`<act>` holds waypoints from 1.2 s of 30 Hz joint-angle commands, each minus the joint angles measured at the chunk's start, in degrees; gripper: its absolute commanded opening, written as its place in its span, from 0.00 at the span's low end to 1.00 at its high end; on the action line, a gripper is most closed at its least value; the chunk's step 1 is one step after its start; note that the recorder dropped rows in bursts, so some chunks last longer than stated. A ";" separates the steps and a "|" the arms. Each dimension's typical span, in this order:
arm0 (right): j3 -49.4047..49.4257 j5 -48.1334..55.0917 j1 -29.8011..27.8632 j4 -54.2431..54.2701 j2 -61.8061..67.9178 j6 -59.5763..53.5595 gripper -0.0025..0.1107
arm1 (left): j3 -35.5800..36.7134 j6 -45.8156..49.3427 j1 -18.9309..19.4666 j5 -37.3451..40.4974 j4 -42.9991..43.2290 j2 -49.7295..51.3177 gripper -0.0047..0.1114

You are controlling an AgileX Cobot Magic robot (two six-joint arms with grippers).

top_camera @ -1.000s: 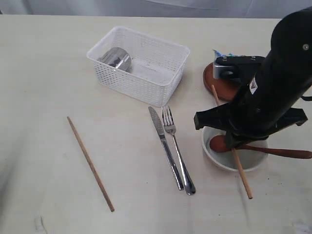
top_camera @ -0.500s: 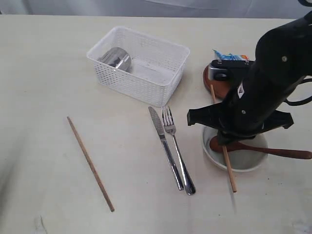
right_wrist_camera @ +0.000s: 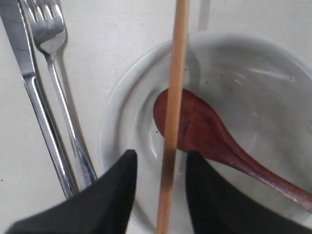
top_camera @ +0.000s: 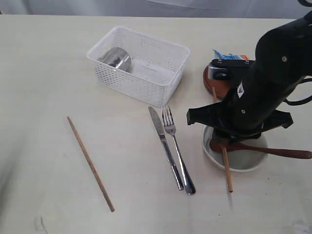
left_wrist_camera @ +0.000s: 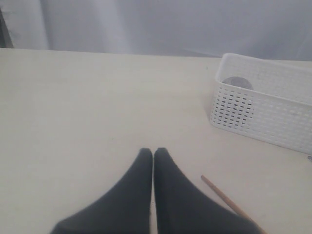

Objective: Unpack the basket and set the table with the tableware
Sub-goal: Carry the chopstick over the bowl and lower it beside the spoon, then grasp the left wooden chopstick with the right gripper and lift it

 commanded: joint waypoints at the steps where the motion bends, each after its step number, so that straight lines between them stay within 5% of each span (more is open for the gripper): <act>1: 0.17 0.07 -0.33 -0.70 0.02 -0.50 0.46 | 0.08 -0.30 -0.16 -0.57 -0.02 0.17 0.05; 11: -10.03 12.68 -0.18 -1.91 -2.82 -7.93 0.46 | 0.08 -0.30 -0.16 -0.57 -0.02 0.17 0.05; 16: -13.88 11.64 5.01 5.62 -5.59 -16.57 0.44 | 0.08 -0.30 -0.16 -0.57 -0.02 0.17 0.05; 19: -11.77 11.49 8.07 -8.07 -3.70 -2.82 0.36 | 0.08 -0.30 -0.16 -0.57 -0.02 0.17 0.05; 23: -11.20 9.27 9.24 -4.53 -1.89 -6.60 0.36 | 0.08 -0.30 -0.16 -0.57 -0.02 0.17 0.05; 28: -11.20 -1.93 18.04 14.61 -1.94 -21.05 0.37 | 0.08 -0.30 -0.16 -0.57 -0.02 0.17 0.05; 36: -19.01 -0.52 29.60 14.10 12.93 -19.70 0.48 | 0.08 -0.30 -0.16 -0.57 -0.02 0.17 0.05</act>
